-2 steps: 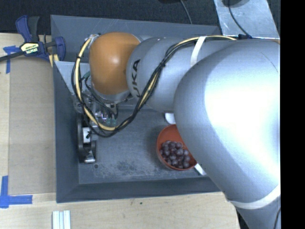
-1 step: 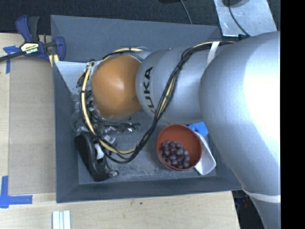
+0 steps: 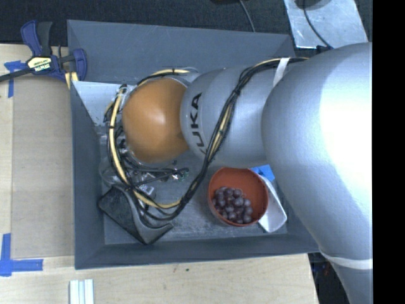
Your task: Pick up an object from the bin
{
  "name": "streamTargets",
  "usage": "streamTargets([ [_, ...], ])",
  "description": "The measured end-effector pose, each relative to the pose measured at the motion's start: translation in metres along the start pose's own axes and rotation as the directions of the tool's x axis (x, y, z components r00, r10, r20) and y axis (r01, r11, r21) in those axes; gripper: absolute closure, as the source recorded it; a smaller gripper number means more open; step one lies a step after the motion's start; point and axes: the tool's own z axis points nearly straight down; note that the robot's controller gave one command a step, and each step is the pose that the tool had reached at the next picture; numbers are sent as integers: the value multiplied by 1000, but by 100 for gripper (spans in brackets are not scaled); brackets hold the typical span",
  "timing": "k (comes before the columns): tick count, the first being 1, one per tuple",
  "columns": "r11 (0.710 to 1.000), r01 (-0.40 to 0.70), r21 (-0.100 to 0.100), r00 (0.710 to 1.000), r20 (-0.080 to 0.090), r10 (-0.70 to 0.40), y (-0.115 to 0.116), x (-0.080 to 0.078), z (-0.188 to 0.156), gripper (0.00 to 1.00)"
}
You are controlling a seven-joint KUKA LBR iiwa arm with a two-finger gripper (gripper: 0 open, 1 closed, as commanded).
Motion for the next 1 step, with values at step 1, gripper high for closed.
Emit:
streamTargets([
  [1, 1000, -3, -7, 1000, 4, 3, 3, -1, -6, 100],
])
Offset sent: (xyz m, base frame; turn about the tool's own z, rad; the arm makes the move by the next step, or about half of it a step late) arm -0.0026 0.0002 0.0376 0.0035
